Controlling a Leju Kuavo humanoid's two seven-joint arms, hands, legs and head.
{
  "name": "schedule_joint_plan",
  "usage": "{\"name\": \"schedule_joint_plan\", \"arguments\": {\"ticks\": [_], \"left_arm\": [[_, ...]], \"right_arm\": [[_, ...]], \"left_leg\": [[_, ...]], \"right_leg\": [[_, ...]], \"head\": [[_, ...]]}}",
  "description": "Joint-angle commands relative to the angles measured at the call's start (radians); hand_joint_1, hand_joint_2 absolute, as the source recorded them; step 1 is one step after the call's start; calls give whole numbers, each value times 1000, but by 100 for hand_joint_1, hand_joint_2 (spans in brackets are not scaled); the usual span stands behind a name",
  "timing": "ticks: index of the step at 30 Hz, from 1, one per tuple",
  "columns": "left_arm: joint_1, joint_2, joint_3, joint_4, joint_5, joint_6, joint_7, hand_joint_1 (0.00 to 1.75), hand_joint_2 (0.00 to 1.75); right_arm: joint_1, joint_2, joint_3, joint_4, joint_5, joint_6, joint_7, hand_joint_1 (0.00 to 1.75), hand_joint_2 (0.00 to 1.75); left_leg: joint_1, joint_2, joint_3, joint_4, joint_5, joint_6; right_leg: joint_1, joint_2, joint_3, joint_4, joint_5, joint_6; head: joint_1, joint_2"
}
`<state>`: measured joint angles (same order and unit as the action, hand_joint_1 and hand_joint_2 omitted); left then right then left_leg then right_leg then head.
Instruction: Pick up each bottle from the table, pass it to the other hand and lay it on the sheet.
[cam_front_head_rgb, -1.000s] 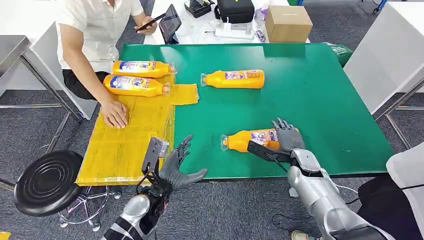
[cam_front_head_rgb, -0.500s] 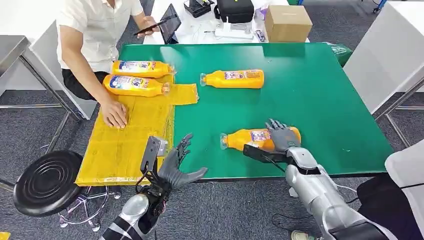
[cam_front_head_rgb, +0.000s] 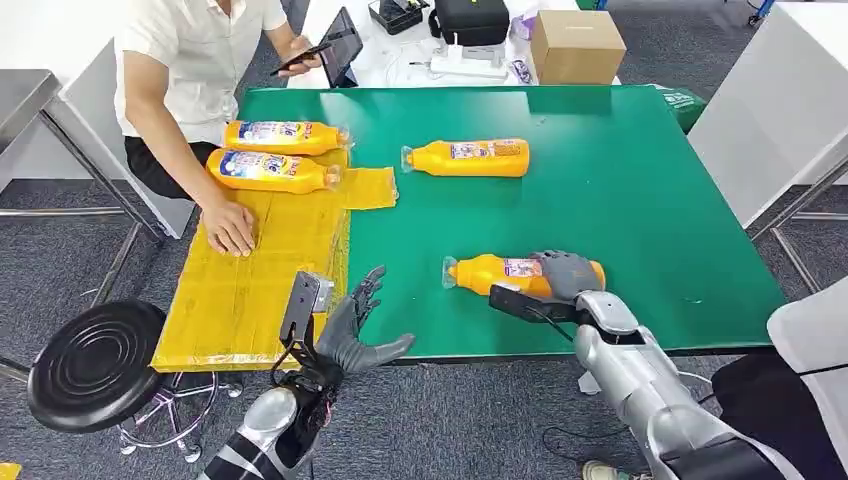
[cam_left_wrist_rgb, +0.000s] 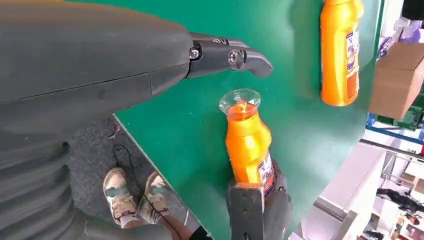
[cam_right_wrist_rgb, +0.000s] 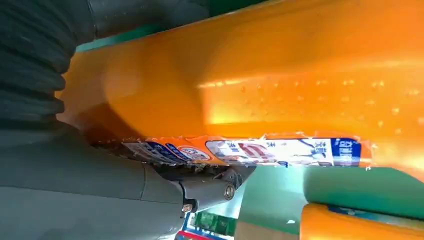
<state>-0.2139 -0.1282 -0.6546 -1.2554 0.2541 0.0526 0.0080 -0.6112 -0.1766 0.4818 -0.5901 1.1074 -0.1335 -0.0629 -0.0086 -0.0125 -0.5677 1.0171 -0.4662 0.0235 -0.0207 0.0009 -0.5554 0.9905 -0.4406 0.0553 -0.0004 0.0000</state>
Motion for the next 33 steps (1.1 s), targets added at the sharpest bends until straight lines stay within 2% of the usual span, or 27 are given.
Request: {"name": "schedule_joint_plan", "arguments": {"ticks": [1,7,10,11,13,14,15,18,21,24,30,33], "left_arm": [[-49,34,-55,36,13,2,2,0,175],[-62,33,-53,54,23,5,3,0,175],[-78,18,-33,78,35,45,-70,0,175],[-78,5,-11,91,36,80,-116,0,175],[-56,-11,60,129,153,85,-75,0,175],[-42,6,95,175,277,57,-51,0,175],[-34,19,100,216,317,58,-76,0,175],[8,21,131,300,404,97,-165,0,175],[24,25,142,290,434,147,-191,0,175],[26,46,122,253,468,160,-162,0,175],[76,69,67,84,495,171,-167,0,175],[82,72,49,64,488,175,-166,0,175]], "right_arm": [[-30,-14,46,150,-44,75,3,175,175],[-13,-24,38,183,-76,120,4,175,175],[39,-21,-111,153,-325,272,-228,175,175],[74,-21,-143,115,-394,281,-286,175,175],[113,12,-170,50,-466,254,-349,175,175],[131,50,-186,-4,-529,266,-393,175,175],[151,71,-194,-55,-585,292,-414,175,175],[227,102,-168,-251,-691,268,-412,175,175],[264,103,-137,-371,-744,258,-395,175,175],[261,102,-118,-403,-796,268,-407,175,175],[258,108,-105,-415,-815,221,-414,175,175],[259,114,-99,-414,-816,218,-414,175,175]], "left_leg": [[1,-1,1,0,0,-1],[2,-2,2,0,1,-1],[2,-4,3,-1,1,-2],[2,-6,3,-1,2,-2],[2,-5,6,-1,1,-1],[4,-5,6,-2,2,-2],[4,2,11,-3,1,-2],[3,12,15,-5,-2,-2],[4,11,14,-3,-2,-2],[5,10,11,0,-2,-2],[4,8,3,0,-1,-2],[3,7,2,0,-1,-2]], "right_leg": [[1,-2,1,-1,0,-2],[2,-2,3,-2,0,-2],[2,-5,5,-3,0,-2],[3,-6,5,-4,1,-3],[2,-5,7,-4,0,-2],[4,-5,9,-6,1,-3],[4,1,11,-7,2,-3],[3,12,15,-7,3,-4],[5,11,11,-5,2,-4],[6,11,9,-2,1,-3],[4,8,3,0,0,-2],[4,8,3,-1,0,-2]], "head": [[0,0],[0,0],[0,0],[0,0],[0,0],[1,0],[1,0],[0,0],[0,0],[0,0],[0,0],[0,0]]}}
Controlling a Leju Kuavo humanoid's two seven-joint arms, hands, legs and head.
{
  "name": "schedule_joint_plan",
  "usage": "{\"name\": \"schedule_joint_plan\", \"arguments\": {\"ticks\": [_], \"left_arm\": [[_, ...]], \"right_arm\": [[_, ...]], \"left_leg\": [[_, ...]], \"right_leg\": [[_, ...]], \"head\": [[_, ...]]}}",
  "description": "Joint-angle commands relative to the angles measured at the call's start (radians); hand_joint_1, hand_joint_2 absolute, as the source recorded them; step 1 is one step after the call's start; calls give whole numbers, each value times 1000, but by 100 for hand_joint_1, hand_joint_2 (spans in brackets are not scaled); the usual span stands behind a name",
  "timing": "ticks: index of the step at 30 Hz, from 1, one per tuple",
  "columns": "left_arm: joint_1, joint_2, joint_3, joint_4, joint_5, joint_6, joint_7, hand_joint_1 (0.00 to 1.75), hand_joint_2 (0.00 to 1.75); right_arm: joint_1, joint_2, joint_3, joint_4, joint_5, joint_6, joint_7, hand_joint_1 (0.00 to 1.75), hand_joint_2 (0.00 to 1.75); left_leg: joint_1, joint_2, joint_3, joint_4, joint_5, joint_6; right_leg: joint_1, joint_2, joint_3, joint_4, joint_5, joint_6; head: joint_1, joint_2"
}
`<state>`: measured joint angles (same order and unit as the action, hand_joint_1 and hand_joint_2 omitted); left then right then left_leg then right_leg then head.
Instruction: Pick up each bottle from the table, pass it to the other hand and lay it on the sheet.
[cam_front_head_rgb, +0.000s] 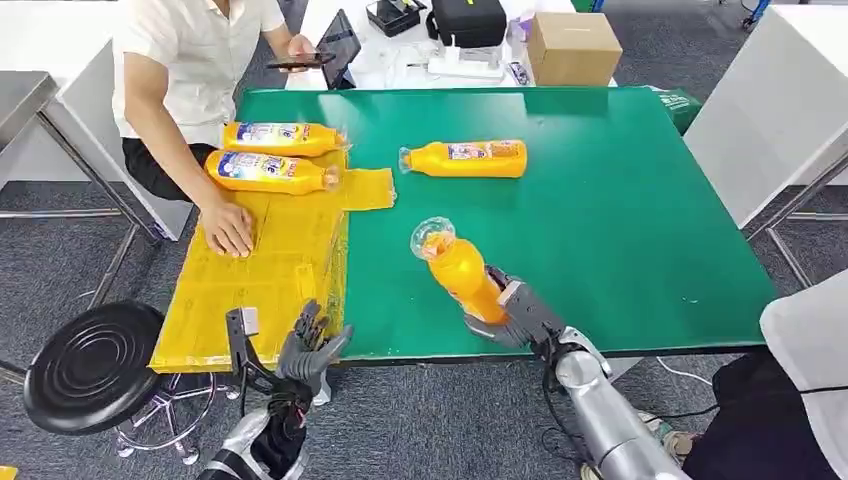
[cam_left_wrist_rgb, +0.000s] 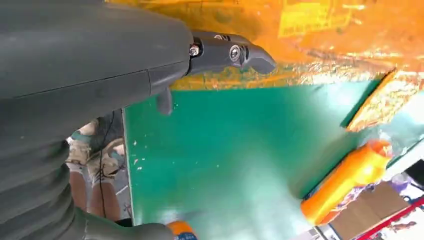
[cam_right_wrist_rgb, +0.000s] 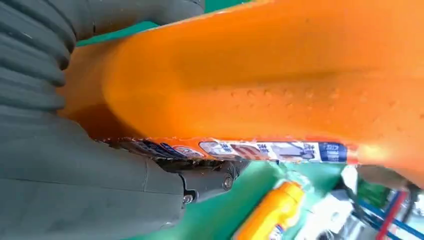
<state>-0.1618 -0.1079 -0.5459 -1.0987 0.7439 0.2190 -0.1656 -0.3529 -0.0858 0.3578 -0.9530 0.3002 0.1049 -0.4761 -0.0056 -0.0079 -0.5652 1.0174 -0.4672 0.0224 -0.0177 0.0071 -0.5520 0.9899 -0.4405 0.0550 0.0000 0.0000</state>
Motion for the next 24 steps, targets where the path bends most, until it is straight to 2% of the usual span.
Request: {"name": "schedule_joint_plan", "arguments": {"ticks": [1,7,11,16,24], "left_arm": [[30,52,-59,-93,-2,9,8,0,175],[30,52,-59,-93,-2,9,8,0,175],[26,52,-141,-183,-143,-49,-73,0,175],[45,50,-160,-240,-224,-140,-81,0,175],[52,36,-167,-292,-319,-231,-148,0,175]], "right_arm": [[0,23,25,-51,-9,-20,-1,175,175],[0,23,25,-51,-9,-20,-1,175,175],[-20,66,91,5,-15,12,15,175,175],[-66,106,180,76,-10,15,14,175,175],[-91,118,194,98,-42,15,15,175,175]], "left_leg": [[0,2,-1,0,0,-1],[0,1,-4,0,0,-1],[1,2,-4,0,-1,-2],[0,4,-5,0,-1,-1],[0,2,-6,0,0,-1]], "right_leg": [[0,1,-2,0,0,-2],[0,-1,-5,0,0,-2],[1,1,-5,0,0,-2],[1,3,-6,0,1,-2],[0,1,-7,0,1,-2]], "head": [[0,0],[0,0],[0,0],[0,0],[0,0]]}}
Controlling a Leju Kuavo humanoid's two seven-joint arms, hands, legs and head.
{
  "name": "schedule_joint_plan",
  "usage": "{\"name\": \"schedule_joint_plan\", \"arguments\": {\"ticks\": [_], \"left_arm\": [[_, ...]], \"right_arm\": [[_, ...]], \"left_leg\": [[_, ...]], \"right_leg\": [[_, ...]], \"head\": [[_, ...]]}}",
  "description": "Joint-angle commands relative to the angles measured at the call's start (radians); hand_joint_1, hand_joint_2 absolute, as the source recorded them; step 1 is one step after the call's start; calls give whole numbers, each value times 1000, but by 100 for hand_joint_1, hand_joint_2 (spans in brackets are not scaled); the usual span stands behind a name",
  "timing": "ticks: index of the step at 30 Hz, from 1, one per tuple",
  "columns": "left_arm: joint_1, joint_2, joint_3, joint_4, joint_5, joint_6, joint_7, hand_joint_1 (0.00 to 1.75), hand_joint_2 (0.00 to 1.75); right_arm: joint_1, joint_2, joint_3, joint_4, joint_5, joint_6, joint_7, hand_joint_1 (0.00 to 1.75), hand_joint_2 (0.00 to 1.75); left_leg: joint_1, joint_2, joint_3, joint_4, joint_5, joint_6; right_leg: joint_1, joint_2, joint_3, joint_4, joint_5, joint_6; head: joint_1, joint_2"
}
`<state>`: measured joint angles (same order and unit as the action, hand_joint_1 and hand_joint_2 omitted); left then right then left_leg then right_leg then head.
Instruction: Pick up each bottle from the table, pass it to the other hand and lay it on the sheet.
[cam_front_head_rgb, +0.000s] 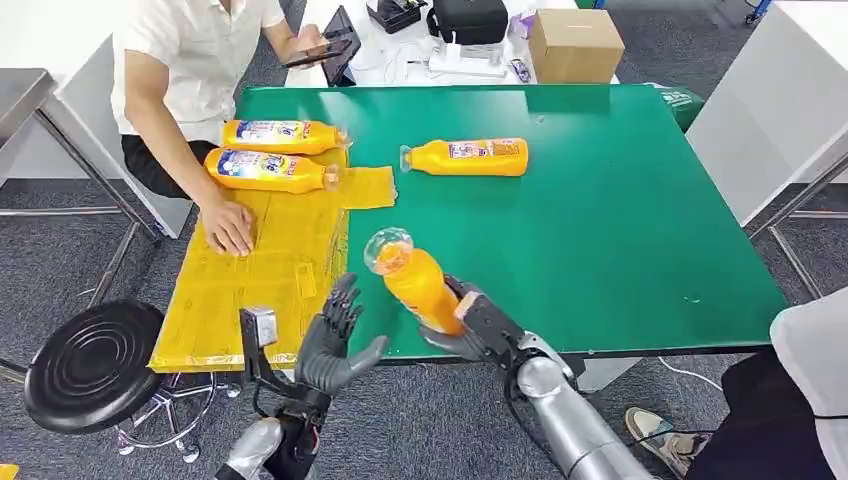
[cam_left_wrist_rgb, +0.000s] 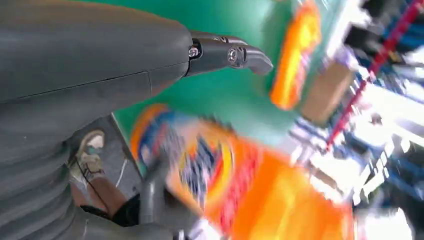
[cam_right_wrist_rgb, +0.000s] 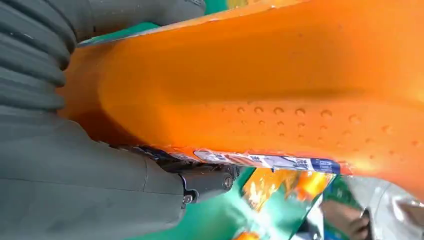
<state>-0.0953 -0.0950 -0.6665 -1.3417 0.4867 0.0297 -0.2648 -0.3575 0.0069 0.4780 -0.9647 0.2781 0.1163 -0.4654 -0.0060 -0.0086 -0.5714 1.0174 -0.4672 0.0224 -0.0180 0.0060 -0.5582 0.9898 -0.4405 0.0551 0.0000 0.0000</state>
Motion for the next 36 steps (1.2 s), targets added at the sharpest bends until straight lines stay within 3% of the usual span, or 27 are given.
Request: {"name": "schedule_joint_plan", "arguments": {"ticks": [1,10,18,36], "left_arm": [[-14,22,-46,-52,-73,-55,-54,0,175],[-33,-6,-32,44,-69,-37,23,0,175],[-77,-51,21,147,13,176,96,0,175],[-78,-44,10,19,98,196,14,0,175]], "right_arm": [[-90,29,80,114,-20,2,7,175,175],[-107,44,132,115,25,-31,30,175,175],[-75,42,203,63,127,-145,45,175,175],[-43,57,202,54,70,-154,25,175,175]], "left_leg": [[0,2,0,0,0,-1],[0,2,1,0,0,-1],[2,3,3,-2,1,-3],[1,0,0,0,0,-2]], "right_leg": [[1,1,-1,0,0,-1],[0,1,0,0,0,-2],[3,1,2,-3,2,-4],[2,-1,0,-1,0,-2]], "head": [[0,0],[0,0],[0,0],[0,0]]}}
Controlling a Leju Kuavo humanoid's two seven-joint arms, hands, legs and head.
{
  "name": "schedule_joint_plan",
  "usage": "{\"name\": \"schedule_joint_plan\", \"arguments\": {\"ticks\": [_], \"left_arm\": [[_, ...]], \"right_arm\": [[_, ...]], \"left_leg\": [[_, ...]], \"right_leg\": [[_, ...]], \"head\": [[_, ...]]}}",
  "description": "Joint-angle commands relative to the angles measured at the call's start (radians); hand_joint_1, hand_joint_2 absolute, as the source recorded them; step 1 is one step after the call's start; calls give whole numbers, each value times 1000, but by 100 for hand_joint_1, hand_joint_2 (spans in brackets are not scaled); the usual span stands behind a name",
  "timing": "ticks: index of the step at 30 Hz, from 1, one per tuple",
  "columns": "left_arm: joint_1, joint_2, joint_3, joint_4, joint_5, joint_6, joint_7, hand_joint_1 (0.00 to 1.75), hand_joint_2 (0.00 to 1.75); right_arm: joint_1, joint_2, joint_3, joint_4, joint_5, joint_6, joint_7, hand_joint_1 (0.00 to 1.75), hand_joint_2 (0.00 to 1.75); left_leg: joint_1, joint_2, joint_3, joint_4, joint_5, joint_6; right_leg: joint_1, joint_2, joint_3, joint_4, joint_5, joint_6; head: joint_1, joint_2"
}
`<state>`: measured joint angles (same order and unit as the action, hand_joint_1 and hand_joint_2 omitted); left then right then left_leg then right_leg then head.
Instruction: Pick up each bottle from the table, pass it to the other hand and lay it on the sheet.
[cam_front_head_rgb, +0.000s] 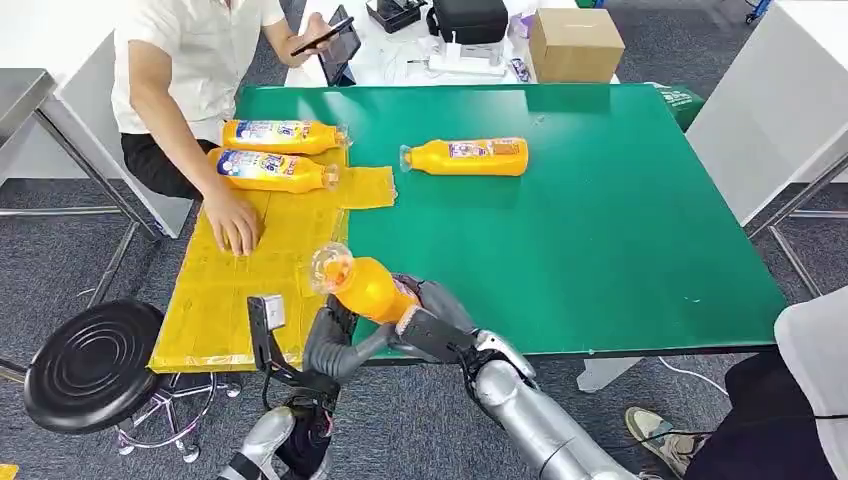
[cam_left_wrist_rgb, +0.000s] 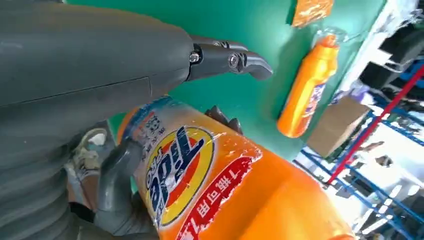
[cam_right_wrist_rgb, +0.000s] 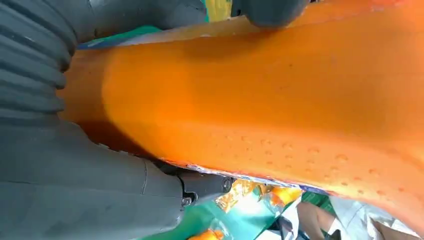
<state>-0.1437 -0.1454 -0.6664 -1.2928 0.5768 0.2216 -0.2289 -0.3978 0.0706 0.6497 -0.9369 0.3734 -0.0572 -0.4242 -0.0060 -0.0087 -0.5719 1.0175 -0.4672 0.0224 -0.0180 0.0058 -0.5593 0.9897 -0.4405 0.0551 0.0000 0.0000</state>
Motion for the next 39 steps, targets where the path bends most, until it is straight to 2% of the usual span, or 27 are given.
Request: {"name": "schedule_joint_plan", "arguments": {"ticks": [1,11,14,15,16,17,18,19,20,21,22,23,30,32,39], "left_arm": [[-29,6,10,-30,8,4,-22,0,175],[15,13,-11,-132,17,-78,-61,0,175],[12,41,-31,-131,31,-155,-47,80,175],[13,43,-30,-127,33,-167,-43,136,175],[12,49,-35,-122,37,-185,-32,148,175],[14,46,-32,-112,34,-192,-31,175,175],[15,46,-35,-106,31,-197,-29,169,175],[14,49,-40,-99,21,-198,-26,152,175],[15,48,-41,-93,19,-198,-27,152,175],[12,49,-44,-88,7,-190,-29,105,175],[8,47,-47,-76,-13,-170,-28,164,175],[7,41,-42,-62,-12,-168,-26,175,175],[-28,41,-71,12,-64,-147,11,175,175],[-32,40,-75,28,-61,-152,24,157,175],[-32,40,-75,28,-61,-152,24,157,175]], "right_arm": [[-3,-7,30,26,-26,19,-17,175,175],[0,3,22,68,-80,68,-34,175,175],[-5,9,15,90,-80,57,-33,175,175],[-7,10,16,97,-76,52,-30,175,175],[-9,11,16,104,-73,48,-29,175,175],[-13,13,20,116,-62,37,-27,175,175],[-15,16,19,123,-58,33,-27,175,175],[-15,19,17,127,-56,29,-25,175,175],[-16,19,17,129,-55,29,-25,175,175],[-17,17,21,129,-44,17,-25,175,175],[-16,18,23,129,-36,8,-21,175,175],[-19,17,29,128,-23,0,-17,175,175],[-31,22,56,116,23,-32,-2,175,175],[-35,20,60,112,38,-49,6,175,175],[-35,20,60,112,38,-49,6,175,175]], "left_leg": [[1,0,0,0,0,-1],[1,0,1,-1,0,-1],[1,1,1,0,0,-1],[0,1,1,-1,0,-1],[1,1,1,-1,0,-2],[1,1,1,-1,0,-1],[0,0,1,-1,0,-1],[1,1,1,-1,0,-2],[1,2,1,-1,0,-1],[2,3,3,-2,0,-2],[1,1,1,-1,0,-2],[1,1,1,-1,0,-1],[1,1,2,-1,0,-2],[0,1,1,-1,0,-1],[0,1,0,0,0,-1]], "right_leg": [[1,-1,0,0,0,-2],[1,-1,1,-1,0,-2],[1,0,1,-1,0,-2],[0,0,1,-1,0,-1],[1,0,1,-1,0,-2],[1,0,1,-1,0,-2],[0,0,1,-1,0,-1],[1,0,1,-1,0,-2],[1,1,1,-1,0,-2],[2,1,2,-2,1,-3],[1,0,1,-1,0,-2],[1,0,1,-1,0,-2],[2,-1,2,-2,0,-3],[0,0,0,-1,0,-1],[0,0,0,0,0,-1]], "head": [[0,0],[0,0],[0,0],[0,0],[0,0],[0,0],[0,0],[0,0],[0,0],[0,0],[0,0],[0,0],[0,0],[0,0],[0,0]]}}
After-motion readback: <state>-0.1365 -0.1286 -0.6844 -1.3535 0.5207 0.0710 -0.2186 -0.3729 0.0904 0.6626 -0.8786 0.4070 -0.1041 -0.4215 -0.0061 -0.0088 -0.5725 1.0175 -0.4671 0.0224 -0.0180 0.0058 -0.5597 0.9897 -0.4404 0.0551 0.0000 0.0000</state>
